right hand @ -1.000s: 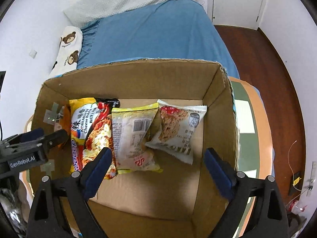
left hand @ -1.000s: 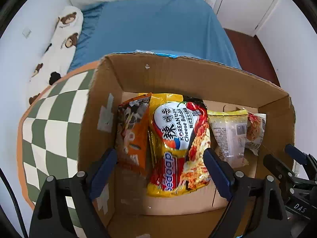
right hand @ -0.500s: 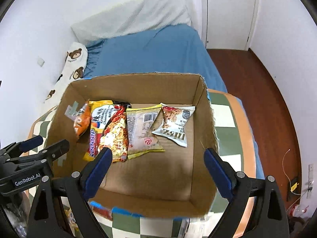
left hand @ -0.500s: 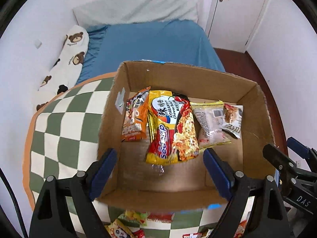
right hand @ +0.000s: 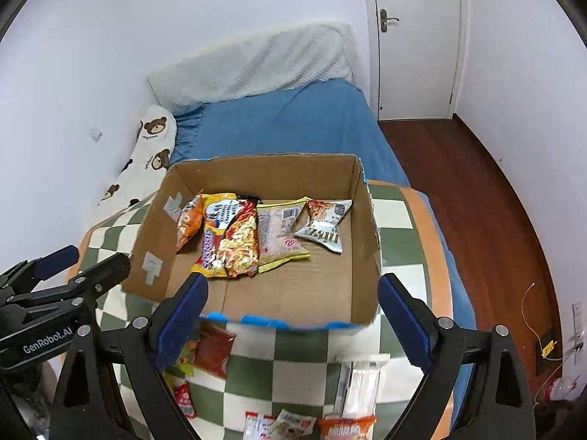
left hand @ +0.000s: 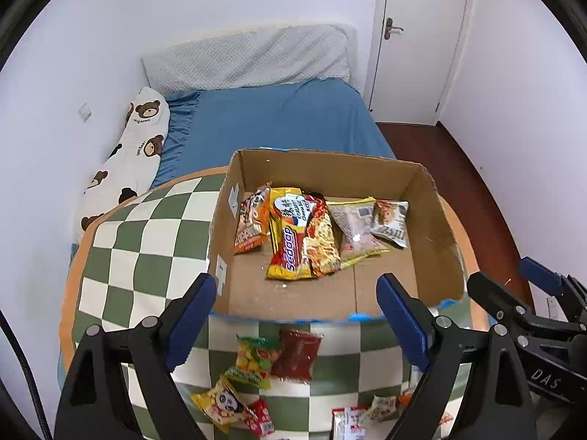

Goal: Organize snacks
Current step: 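Move both tools back over the remaining snacks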

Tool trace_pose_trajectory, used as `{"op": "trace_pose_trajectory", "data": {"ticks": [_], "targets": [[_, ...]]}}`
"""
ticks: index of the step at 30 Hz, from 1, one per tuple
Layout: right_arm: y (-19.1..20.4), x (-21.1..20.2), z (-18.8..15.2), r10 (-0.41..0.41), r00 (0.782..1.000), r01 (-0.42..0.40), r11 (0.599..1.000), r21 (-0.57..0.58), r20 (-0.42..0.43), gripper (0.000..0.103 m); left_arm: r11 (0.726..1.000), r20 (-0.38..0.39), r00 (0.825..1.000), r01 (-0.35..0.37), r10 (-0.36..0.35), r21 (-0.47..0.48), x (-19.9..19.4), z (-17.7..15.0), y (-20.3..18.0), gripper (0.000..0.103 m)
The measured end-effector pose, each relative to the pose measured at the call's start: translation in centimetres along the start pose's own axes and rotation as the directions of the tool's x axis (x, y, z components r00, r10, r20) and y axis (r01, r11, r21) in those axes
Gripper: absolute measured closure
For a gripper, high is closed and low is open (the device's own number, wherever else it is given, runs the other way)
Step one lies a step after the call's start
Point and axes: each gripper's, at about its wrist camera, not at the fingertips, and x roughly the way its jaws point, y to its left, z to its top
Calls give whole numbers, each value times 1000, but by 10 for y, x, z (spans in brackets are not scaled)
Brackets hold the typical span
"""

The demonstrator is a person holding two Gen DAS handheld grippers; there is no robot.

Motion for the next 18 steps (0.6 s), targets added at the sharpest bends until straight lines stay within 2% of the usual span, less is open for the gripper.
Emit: {"op": "trace_pose_trajectory", "data": {"ticks": [6,9,11,14,15,17,18], "targets": [[-5,-25,-30,20,1000,-19,999,37,-15,7,1000,-39,999,22,-22,-21,-11,-30,-1,14],[-17,-26,-54,19,998,-15,998,68,-65,7,1000,-109,994,20,-23,-22,0,-57,-2,14],[-30,-18,-76,16,992,-3,995,99,-127,7,1000,-172,985,18,-21,-16,12,-76,-4,14],[-50,0,-110,-6,976,36,991,132,-220,7,999,-306,951,40,-46,-27,41,-117,-6,14],[-54,5,-119,-12,969,48,989,138,-245,7,998,-372,926,62,-70,-33,57,-135,-9,14],[-68,24,-144,-16,949,69,985,159,-316,7,995,-456,885,89,-96,-37,78,-159,-16,14],[-73,33,-154,-25,936,84,985,154,-350,7,993,-508,854,113,-117,-38,92,-175,-24,14]]}}
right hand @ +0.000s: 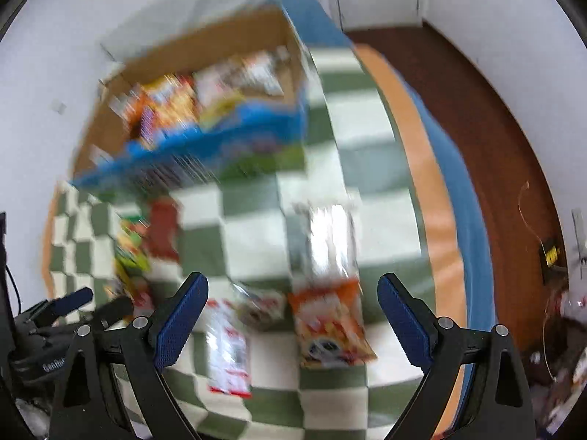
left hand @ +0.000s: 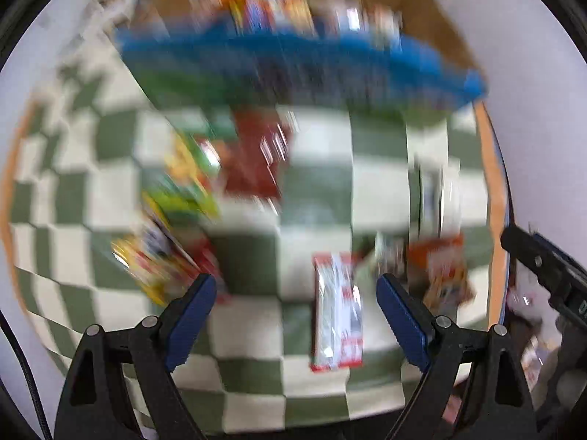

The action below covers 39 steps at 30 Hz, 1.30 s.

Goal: Organize snacks
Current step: 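Move both tools back over the remaining snacks, then grasp red-white spicy strip packet with left tool while right grasps orange CUICUIJIAO bag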

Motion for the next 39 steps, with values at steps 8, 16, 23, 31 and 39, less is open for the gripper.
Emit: {"op": "trace_pose_trajectory", "data": {"ticks": [8,16,23,31,39], "targets": [[-14,79,-31,-71,981,59,996,-71,-181,12,993,-225,974,2,24,115,101,-22,-46,15],[-8,115,-49,-104,966,74,989,-130,-238,46,996,-195,979,-46,61,81,100,-36,-30,58],[14,118,-77,57,945,-90,992,-87,-322,48,997,-234,972,-30,12,-71,100,-55,26,55],[20,141,-81,6,939,-47,993,-111,-344,44,997,-230,972,-63,53,-35,108,-59,8,55],[14,123,-78,68,953,-92,993,-68,-295,54,1000,-121,992,-21,19,-20,61,-81,-13,61]]}}
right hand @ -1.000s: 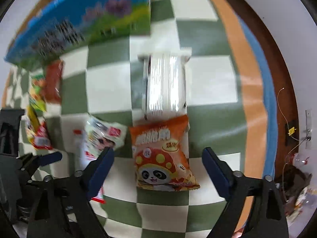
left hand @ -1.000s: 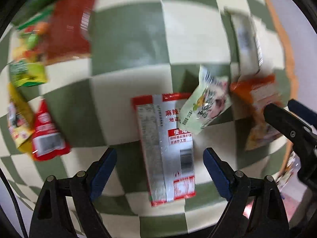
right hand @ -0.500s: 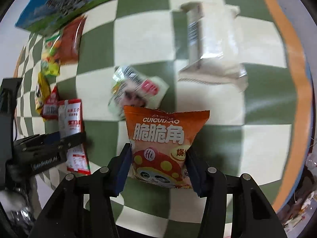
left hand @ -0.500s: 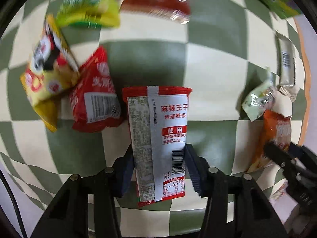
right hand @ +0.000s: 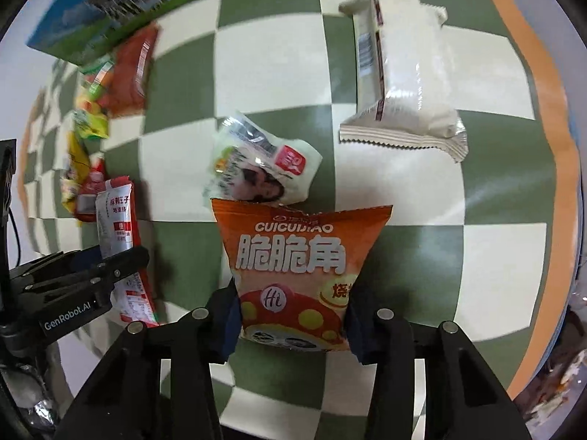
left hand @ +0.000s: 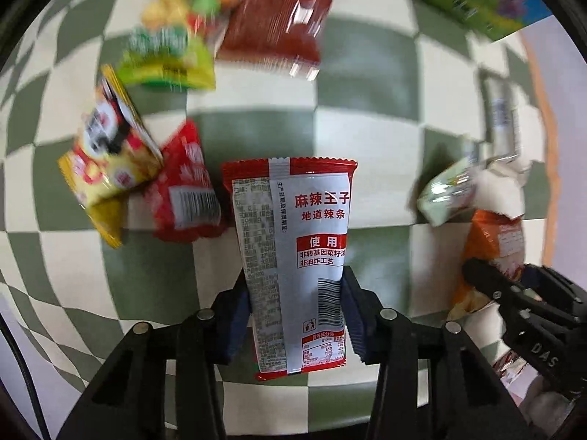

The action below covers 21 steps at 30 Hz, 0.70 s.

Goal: Organize snacks
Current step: 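Grasp red-white spicy strip packet with left tool while right grasps orange CUICUIJIAO bag, then carry both packets into the box and open both tools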

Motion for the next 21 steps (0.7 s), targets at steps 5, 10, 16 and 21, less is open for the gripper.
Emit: {"op": "trace_pose_trajectory", "data": {"ticks": [5,10,16,21], "targets": [[6,-32,1,80,996,-81,997,8,48,55,998,77,995,56,-57,16,-46,2,-14,61],[18,-90,22,181,976,-182,983,1,121,55,991,149,980,129,-135,46,-105,33,-13,61],[34,-175,80,278,925,-273,960,-56,259,55,980,215,957,188,-196,58,-170,123,2,61],[54,-214,146,243,900,-215,969,-118,361,55,982,258,948,173,-187,76,-203,190,-4,61]]}}
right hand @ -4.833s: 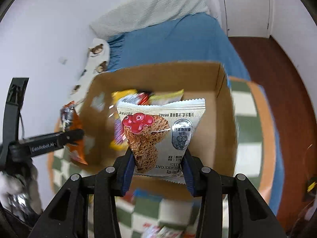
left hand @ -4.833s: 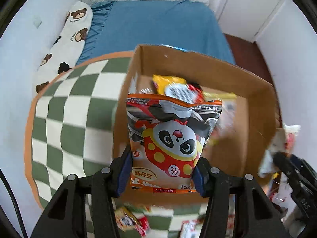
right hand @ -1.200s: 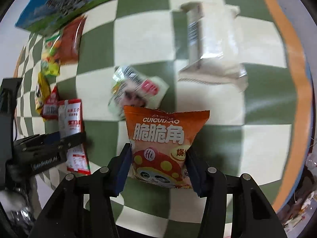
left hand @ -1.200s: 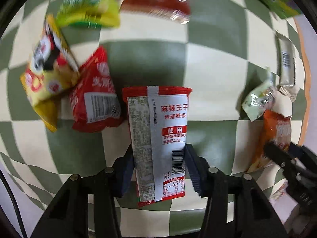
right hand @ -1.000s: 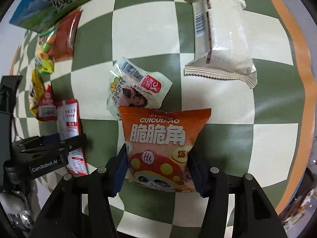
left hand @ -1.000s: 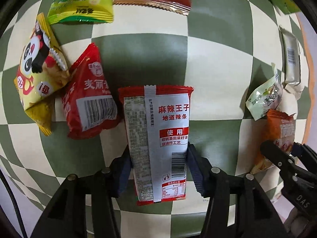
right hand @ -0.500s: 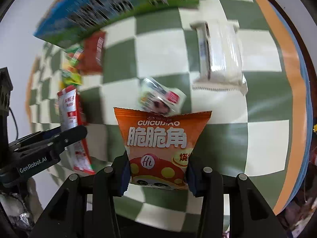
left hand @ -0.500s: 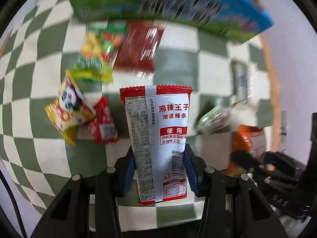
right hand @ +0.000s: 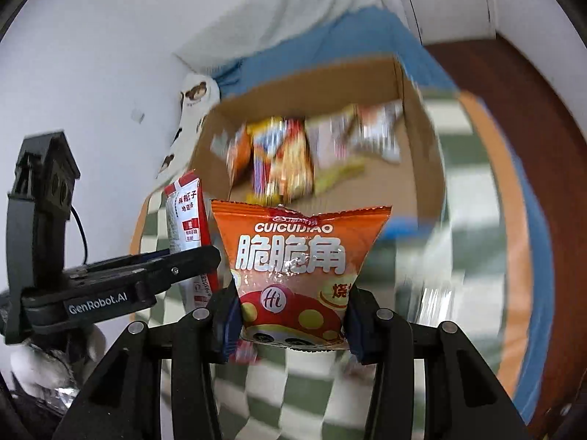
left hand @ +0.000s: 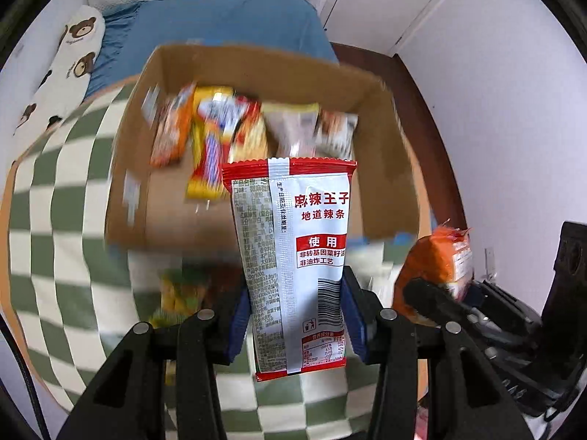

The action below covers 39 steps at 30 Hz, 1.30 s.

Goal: Organize snacks
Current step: 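Carry both packets into the box and open both tools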

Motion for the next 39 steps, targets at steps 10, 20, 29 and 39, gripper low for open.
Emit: {"op": "trace_pose_trajectory", "data": {"ticks": [10,20,29,39], "targets": [[-18,74,82,-129,987,126,991,-41,-95,55,999,-148,989,-26,21,-31,91,103,2,61],[-44,124,79,-168,965,160,986,-55,-201,54,997,-257,966,-52,35,-60,151,113,11,58],[-59,143,76,-199,940,195,980,-42,-276,10,993,-248,966,-92,72,-68,160,114,23,19],[-50,127,75,-225,952,223,974,-35,-209,9,986,-132,977,-168,166,-10,126,96,13,18]]}}
